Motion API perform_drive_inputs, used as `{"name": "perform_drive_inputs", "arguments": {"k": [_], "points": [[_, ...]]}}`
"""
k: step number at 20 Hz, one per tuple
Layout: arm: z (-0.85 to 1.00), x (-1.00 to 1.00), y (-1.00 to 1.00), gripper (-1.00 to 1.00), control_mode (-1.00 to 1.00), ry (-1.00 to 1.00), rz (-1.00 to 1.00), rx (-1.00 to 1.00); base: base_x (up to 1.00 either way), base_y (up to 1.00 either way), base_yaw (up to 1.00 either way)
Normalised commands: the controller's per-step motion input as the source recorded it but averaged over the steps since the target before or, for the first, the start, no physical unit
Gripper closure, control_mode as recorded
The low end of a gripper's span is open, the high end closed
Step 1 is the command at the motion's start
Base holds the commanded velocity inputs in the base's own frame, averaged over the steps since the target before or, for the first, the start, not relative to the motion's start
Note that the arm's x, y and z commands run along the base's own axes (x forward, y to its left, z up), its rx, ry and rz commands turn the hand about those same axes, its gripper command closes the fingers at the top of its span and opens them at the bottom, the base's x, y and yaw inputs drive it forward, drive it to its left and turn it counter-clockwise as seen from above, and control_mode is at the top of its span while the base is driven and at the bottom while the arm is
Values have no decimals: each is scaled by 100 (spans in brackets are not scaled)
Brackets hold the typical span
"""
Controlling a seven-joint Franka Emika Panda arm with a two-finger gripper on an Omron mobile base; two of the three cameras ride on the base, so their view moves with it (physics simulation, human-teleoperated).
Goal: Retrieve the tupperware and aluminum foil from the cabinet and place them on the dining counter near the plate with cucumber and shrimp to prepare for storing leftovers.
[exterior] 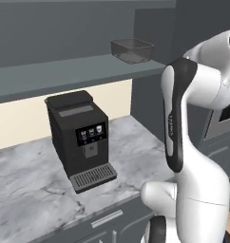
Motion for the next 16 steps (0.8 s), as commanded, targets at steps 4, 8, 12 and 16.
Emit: {"name": "perform_drive_inputs", "arguments": {"k": [4, 8, 12, 16], "points": [[19, 54, 58, -100, -100, -18, -27, 37, 0, 0, 0], [52, 47, 46, -100, -100, -8, -21, 32, 0, 0, 0], [73, 24, 36, -100, -100, 2, -12, 26, 0, 0, 0], [73, -10, 0, -100, -100, 25, 8, 4, 0, 0, 0]]}}
